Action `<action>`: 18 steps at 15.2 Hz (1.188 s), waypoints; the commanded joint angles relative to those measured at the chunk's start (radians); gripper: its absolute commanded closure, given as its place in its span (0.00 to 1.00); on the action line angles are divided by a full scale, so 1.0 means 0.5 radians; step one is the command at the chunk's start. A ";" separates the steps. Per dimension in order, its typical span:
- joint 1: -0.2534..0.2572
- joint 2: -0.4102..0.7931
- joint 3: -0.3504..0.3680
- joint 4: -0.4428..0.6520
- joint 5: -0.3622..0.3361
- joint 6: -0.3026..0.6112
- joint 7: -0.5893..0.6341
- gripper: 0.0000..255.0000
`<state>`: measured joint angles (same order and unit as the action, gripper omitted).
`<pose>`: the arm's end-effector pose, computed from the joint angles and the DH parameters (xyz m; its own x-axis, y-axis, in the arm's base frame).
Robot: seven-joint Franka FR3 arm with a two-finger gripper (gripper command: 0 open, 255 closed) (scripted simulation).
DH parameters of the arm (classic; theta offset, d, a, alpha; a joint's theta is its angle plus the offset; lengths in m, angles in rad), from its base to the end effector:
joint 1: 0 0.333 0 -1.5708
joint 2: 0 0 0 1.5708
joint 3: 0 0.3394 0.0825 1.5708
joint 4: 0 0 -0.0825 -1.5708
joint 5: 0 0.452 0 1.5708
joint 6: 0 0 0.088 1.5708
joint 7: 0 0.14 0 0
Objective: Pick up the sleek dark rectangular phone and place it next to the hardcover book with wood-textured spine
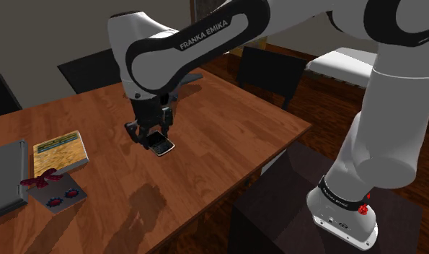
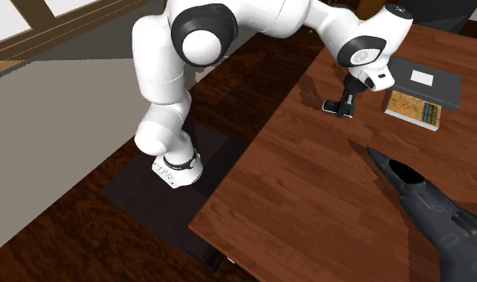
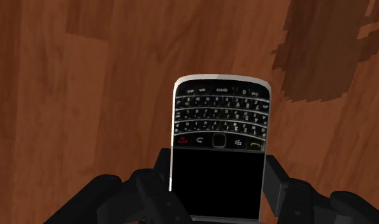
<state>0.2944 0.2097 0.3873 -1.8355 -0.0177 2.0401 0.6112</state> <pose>0.5330 0.4186 0.3842 0.9971 0.0710 -0.0274 0.0694 -0.9959 -0.0575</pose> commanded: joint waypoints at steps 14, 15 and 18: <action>0.547 1.149 -0.049 1.689 -0.358 -0.563 0.368 1.00; 0.543 1.147 -0.049 1.659 -0.358 -0.535 0.369 1.00; 0.532 1.150 -0.051 1.580 -0.361 -0.456 0.372 1.00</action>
<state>0.5634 0.7885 0.3618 -1.0232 -0.1981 1.7936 0.7958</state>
